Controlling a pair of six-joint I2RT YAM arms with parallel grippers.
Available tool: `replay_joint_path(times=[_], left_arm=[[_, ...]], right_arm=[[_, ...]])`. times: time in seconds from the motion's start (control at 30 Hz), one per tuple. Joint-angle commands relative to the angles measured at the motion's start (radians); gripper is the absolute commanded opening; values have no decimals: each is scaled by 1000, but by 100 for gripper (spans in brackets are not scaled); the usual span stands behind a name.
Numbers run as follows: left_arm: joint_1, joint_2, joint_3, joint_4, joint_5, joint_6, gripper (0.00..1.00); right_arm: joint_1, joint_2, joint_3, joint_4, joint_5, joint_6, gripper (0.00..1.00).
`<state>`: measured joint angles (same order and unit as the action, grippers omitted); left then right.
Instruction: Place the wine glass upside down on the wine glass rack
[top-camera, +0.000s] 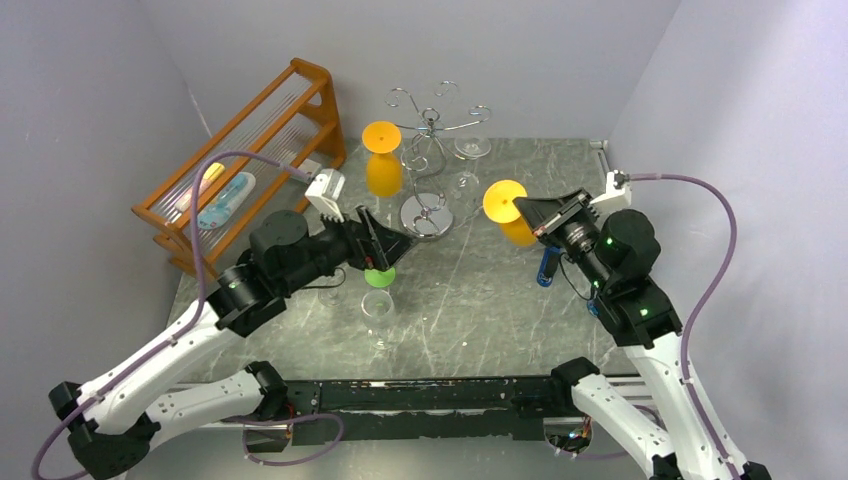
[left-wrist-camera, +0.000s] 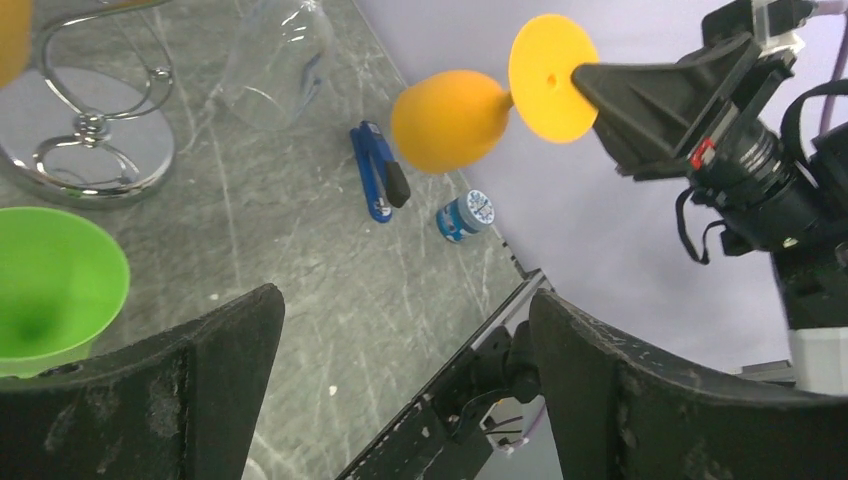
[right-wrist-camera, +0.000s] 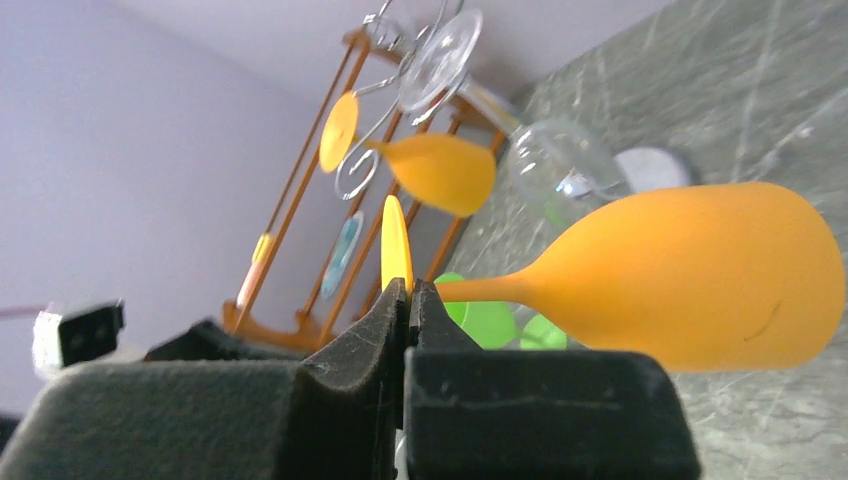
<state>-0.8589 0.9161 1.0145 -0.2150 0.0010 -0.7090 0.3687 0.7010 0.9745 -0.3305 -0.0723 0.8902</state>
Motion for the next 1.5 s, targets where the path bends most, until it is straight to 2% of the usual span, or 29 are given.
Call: replay_joint_path(times=[0.0,0.23,0.4,0.6,1.07,1.23,1.47], left_arm=[[3,-58,30,-152,-21,83,96],[3,-119,69,-273,47,144,93],[3,-178,70,-285,59,162,93],[2,-218,51,-304,58,161,94],[3,-194,20,-278,56,147,93],[3,-161,29,-277,39,161,93],[3,-129,-3,-235,11,154,93]], right_arm=[[3,15,59,-44,236,17,0],[4,160,115,122,399,21,0],[3,241,66,316,453,44,0],[1,386,146,445,498,-6,0],[-70,696,327,584,355,23,0],[-85,784,406,593,239,2,0],[-86,906,541,523,97,-58,0]])
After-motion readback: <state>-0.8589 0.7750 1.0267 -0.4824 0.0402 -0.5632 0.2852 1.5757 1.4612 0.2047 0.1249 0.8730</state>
